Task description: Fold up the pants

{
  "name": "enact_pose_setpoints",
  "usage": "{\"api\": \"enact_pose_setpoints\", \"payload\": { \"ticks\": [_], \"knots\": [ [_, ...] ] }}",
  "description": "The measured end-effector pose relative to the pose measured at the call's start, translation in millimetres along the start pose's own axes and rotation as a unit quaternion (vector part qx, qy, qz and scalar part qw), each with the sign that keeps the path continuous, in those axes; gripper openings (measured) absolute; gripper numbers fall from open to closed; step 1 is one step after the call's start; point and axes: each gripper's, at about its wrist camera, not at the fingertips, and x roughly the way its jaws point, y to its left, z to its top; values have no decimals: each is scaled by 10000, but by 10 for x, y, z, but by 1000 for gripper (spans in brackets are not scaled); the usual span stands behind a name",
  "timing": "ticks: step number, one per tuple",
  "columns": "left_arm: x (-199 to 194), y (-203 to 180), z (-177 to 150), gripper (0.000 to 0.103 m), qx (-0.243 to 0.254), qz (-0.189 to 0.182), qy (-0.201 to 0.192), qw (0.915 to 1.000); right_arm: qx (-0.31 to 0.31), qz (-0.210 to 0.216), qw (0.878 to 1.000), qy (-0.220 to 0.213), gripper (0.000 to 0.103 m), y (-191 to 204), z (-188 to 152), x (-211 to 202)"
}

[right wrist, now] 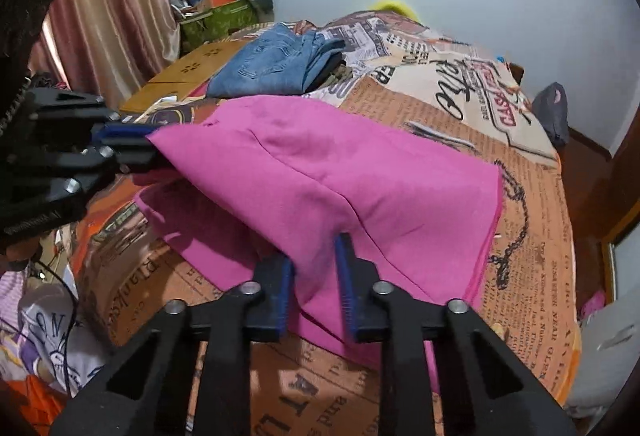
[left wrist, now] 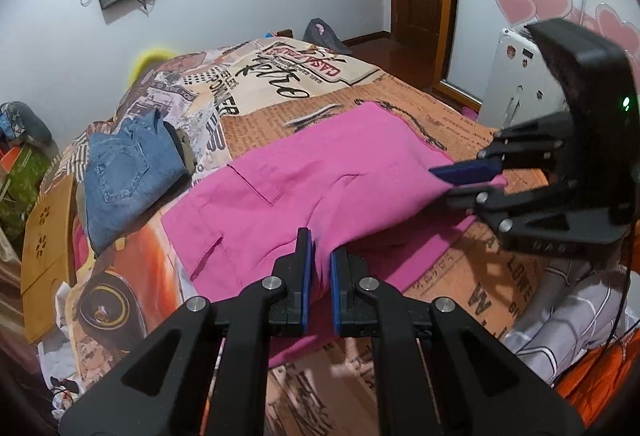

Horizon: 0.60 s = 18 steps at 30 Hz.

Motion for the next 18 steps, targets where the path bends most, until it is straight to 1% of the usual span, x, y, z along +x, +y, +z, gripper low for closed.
{"api": "enact_pose_setpoints", "payload": {
  "ticks": [6,14,18],
  "knots": [
    [39,-24,-147,7,-55,-177,154,9997,-75,69,9999,68,16,-15,-84,-80],
    [154,-55,-275,8,-161,-390,411,9983,-56,123,9994,329,15,-31,-217,-42],
    [90,-43,-307,13,-243,-460,399,9978,137,180,9986,468,19,-65,-271,-43]
  ]
}}
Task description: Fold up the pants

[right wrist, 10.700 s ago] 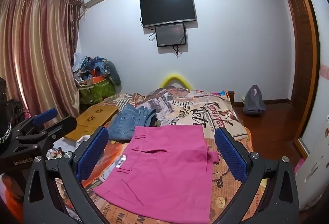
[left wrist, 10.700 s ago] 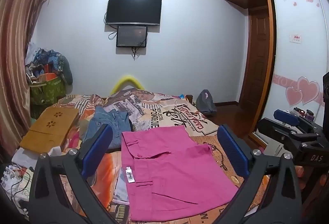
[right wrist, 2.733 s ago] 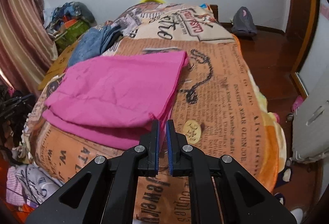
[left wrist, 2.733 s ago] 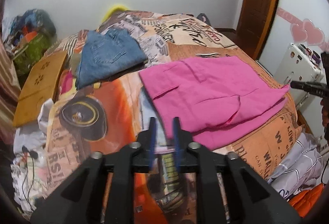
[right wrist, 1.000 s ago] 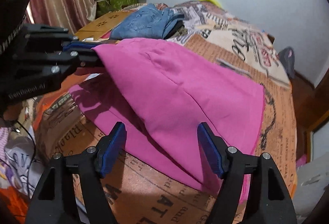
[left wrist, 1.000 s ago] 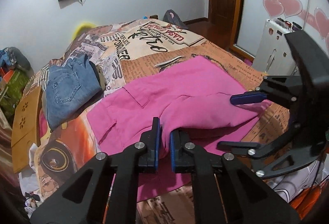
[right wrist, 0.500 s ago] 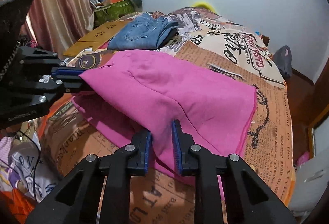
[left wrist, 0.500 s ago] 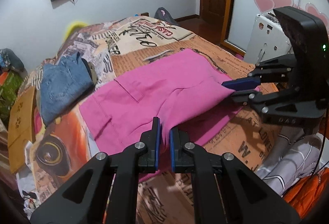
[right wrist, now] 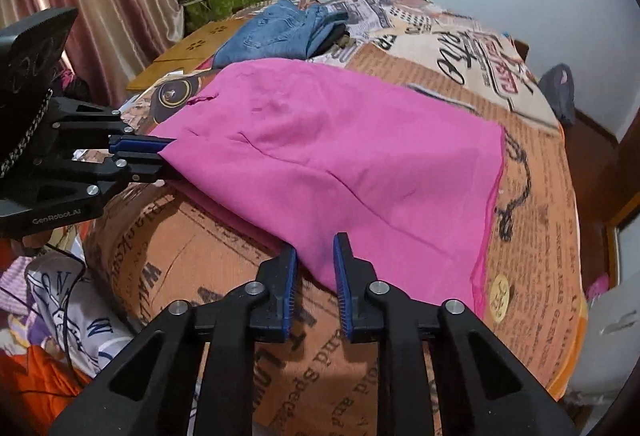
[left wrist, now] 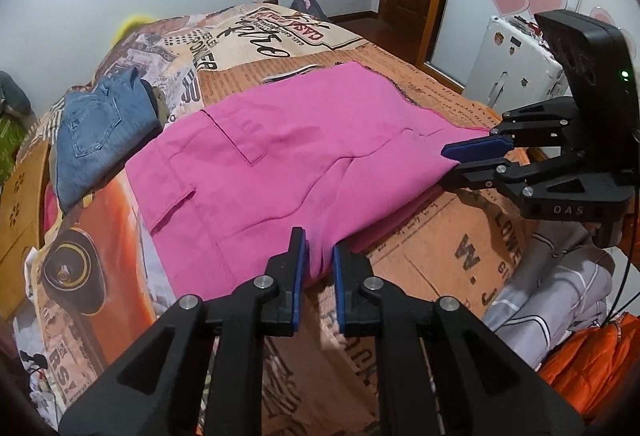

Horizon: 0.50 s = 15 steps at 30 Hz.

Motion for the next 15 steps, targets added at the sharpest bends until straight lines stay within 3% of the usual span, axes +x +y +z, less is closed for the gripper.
{"api": "enact_pose_setpoints", "payload": {
  "ticks": [2,9,11,15],
  "knots": [
    [-82,14,-15,19,-44,-75,-44,10000,95,-14,10000,6,22,-25,-15,-44],
    [-327,199,24,19,-393,-60,-353,9986,275,109,9989,-353,25,-93,49,-327],
    [-271,268,60,19,-486,77,-334,9982,367,130,9981,-479,33,-114,109,-348],
    [-30,376,43,19,-678,149,-67,9976,545,210,9969,-529,34,-147,181,-226]
  ]
}}
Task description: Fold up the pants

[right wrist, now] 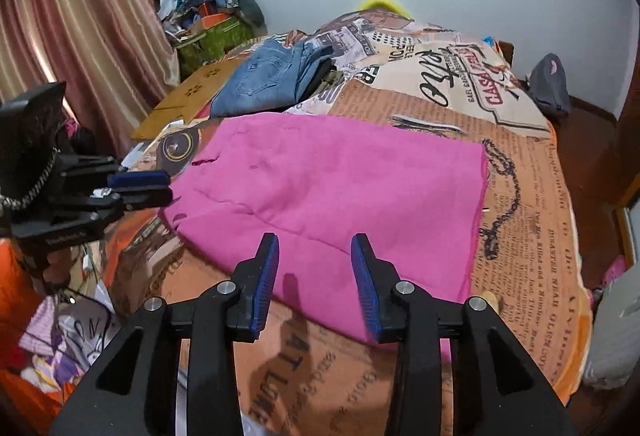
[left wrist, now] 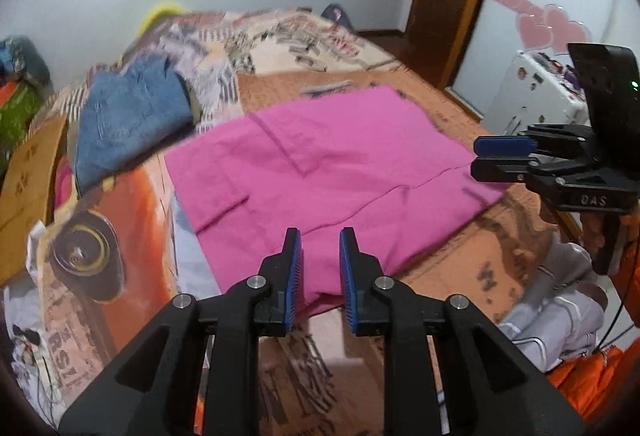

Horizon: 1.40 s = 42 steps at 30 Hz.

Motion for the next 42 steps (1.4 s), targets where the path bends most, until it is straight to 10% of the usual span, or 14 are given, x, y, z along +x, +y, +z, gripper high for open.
{"api": "enact_pose_setpoints", "payload": {
  "ticks": [8,21,31,42],
  "knots": [
    [127,240,-222,38,-433,62,118,9990,247,13,9988,433,35,-207,-213,330],
    [-135,604,64,39,-771,433,-231,9958,762,-721,9928,586,36,-802,-378,38],
    [366,1250,495,40,-1367,523,-91,9892,841,-1039,9910,-18,49,-1209,274,121],
    [1020,1542,587,52,-1691,-12,376,9849,956,-1129,9881,417,52,-1628,649,925]
  ]
}}
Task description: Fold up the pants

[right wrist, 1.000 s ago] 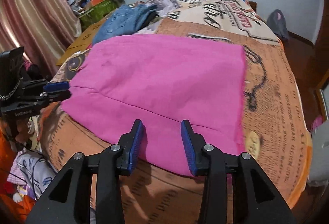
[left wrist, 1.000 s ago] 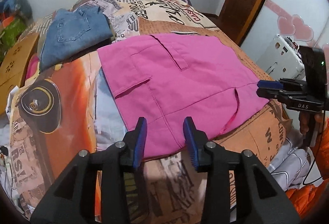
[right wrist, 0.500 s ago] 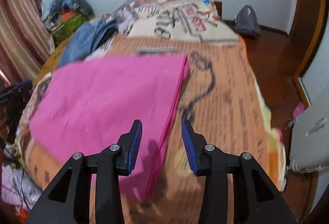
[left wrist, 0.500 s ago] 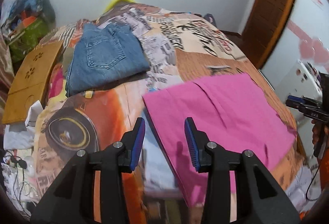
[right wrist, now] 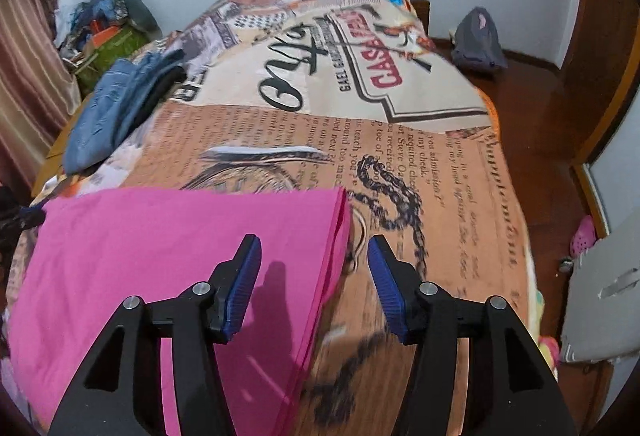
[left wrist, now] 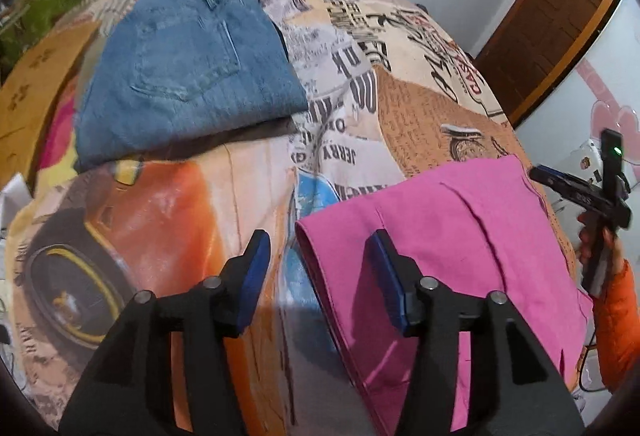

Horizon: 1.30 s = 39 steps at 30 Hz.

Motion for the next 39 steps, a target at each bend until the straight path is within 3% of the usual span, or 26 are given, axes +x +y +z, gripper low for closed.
{"api": "enact_pose_setpoints", "payload": {
  "ticks": [6,9,11,12,16,21,25,30,32,35,39],
  "knots": [
    [116,92,4,50,-137,-372,18,9992,102,232,9985,477,52,-131,133,477],
    [126,97,21,33,-200,-499,0,9986,8,356,9981,502,43,-112,93,567],
    [123,78,38,21,-176,-335,-39,9993,-79,336,9985,425,17,-83,90,564],
    [117,82,39,19,-179,-291,-62,9994,-119,281,9987,403,11,-71,89,559],
    [73,31,48,8,-20,-36,-199,9998,-389,-4,9991,187,5,-22,99,542],
    [104,-112,76,7,288,746,-333,9962,-632,-388,9972,-47,3,-17,158,510],
    [117,-171,97,8,435,982,-282,9938,-708,-473,9963,131,3,-17,201,579],
    [-185,-145,91,14,256,728,-416,9962,-496,-389,9979,146,6,-28,233,380],
    [-357,-159,46,31,205,688,-532,9960,-488,-411,9979,49,21,6,242,236],
    [-602,-198,-78,40,152,543,-620,9965,-534,-396,9976,-176,40,89,231,-24],
    [-771,-261,-278,41,124,417,-578,9974,-702,-273,9958,-525,43,289,160,-423]
  ]
}}
